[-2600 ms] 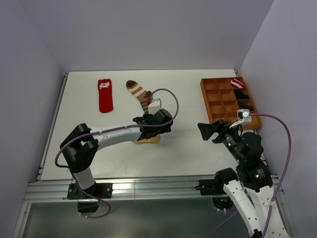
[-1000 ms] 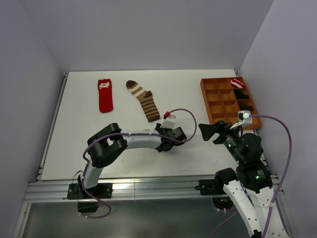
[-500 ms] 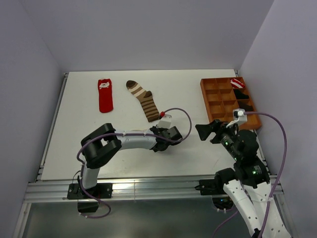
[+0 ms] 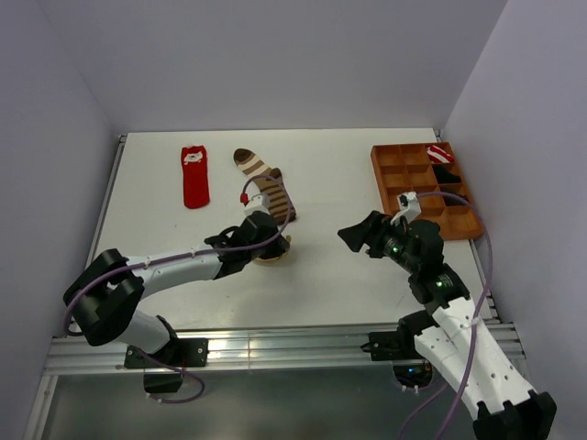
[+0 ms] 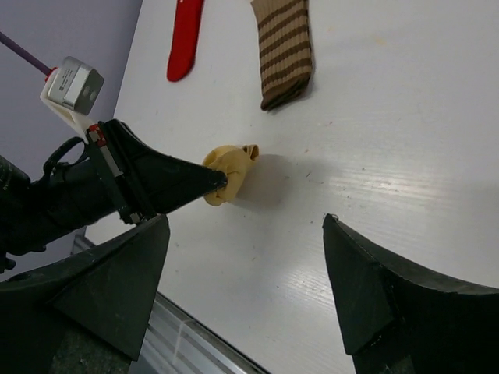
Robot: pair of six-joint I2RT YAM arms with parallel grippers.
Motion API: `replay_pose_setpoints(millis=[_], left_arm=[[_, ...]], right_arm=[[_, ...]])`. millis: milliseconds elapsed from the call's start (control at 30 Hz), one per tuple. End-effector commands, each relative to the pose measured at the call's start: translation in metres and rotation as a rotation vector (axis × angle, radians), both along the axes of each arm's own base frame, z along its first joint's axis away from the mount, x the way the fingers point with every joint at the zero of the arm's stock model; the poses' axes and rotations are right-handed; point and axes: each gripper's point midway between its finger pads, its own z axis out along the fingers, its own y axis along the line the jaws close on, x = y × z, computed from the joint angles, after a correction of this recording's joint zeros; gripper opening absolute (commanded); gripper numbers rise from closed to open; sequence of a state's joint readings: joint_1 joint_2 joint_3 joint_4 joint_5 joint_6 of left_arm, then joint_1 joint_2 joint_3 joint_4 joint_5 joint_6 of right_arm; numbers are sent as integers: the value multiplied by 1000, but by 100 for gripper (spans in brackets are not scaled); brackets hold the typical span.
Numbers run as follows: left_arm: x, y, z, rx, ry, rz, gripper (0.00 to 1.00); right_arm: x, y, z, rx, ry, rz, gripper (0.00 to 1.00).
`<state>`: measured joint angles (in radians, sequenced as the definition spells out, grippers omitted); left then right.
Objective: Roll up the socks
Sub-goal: Roll the sock at the center of the board.
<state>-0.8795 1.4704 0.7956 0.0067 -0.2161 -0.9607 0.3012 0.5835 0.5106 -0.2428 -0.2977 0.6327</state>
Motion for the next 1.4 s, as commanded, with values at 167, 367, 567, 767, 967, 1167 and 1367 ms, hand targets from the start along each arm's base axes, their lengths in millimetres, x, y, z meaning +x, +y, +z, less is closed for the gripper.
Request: replay_pose_setpoints(millis=[167, 367, 567, 767, 967, 1167, 1367], left_arm=[[-1, -9, -2, -300, 107, -18, 0], [-4, -3, -31, -364, 203, 5, 0], [-7, 8, -45, -406, 256, 59, 0], [-11, 20, -38, -479, 241, 111, 0], [-14, 22, -29, -557, 227, 106, 0], [-18, 19, -33, -588, 255, 92, 0], [-20, 17, -40, -597, 287, 86, 0]], right_arm=[[19, 40, -16, 106, 42, 47, 78], [24, 62, -50, 103, 142, 42, 71], [26, 92, -80, 109, 242, 56, 63], [27, 122, -105, 111, 322, 95, 59], [24, 147, -123, 134, 379, 152, 55], [19, 161, -138, 171, 419, 200, 54], [19, 162, -155, 195, 455, 177, 53]])
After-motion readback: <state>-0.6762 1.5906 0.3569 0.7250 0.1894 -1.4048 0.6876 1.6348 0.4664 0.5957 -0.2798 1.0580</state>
